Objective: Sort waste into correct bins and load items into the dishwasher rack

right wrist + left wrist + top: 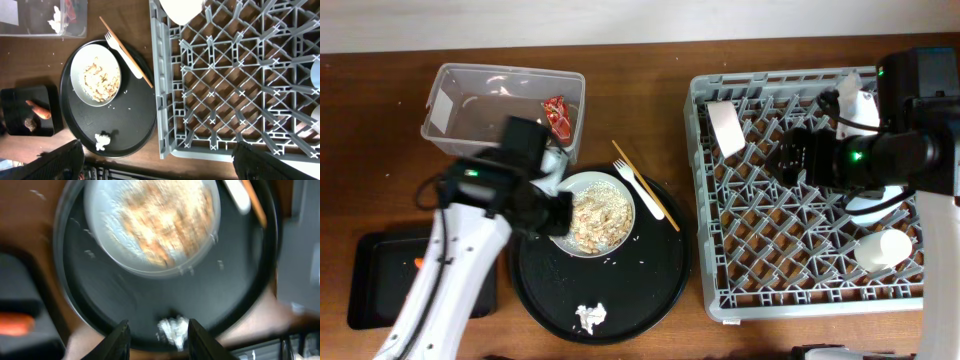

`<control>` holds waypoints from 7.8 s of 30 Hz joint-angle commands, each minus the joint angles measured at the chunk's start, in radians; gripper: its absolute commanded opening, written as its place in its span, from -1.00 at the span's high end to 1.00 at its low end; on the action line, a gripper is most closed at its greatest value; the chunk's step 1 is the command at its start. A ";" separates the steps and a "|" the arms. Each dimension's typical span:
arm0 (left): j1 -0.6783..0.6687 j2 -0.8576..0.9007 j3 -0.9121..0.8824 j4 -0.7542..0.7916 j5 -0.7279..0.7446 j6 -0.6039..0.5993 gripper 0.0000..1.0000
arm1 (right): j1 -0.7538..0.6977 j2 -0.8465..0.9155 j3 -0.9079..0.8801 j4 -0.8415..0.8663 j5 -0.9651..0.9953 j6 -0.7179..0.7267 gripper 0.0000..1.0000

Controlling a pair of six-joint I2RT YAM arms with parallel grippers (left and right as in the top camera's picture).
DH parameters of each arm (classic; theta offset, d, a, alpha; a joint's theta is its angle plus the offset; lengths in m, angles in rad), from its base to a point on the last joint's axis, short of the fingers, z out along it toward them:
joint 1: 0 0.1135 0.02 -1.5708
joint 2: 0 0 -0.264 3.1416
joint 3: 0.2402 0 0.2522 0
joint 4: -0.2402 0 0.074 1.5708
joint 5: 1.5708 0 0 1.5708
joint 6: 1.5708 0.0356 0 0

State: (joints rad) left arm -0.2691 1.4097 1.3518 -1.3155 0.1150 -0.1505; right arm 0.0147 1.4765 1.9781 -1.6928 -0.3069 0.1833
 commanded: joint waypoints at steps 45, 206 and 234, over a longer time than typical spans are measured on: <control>0.058 0.310 0.278 0.180 0.093 0.074 -0.55 | 0.005 -0.004 0.005 -0.006 0.005 -0.004 -0.97; -0.418 0.440 -0.335 0.571 -0.181 0.223 0.99 | 0.122 -0.017 0.003 0.084 0.264 0.147 -0.75; -0.557 0.431 -0.160 0.304 -0.479 -0.039 0.99 | 0.122 -0.017 0.003 0.077 0.266 0.147 -0.75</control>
State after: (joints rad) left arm -0.8253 1.8313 1.1309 -0.9684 -0.3450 -0.1776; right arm 0.1436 1.4582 1.9736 -1.6165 -0.0422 0.3225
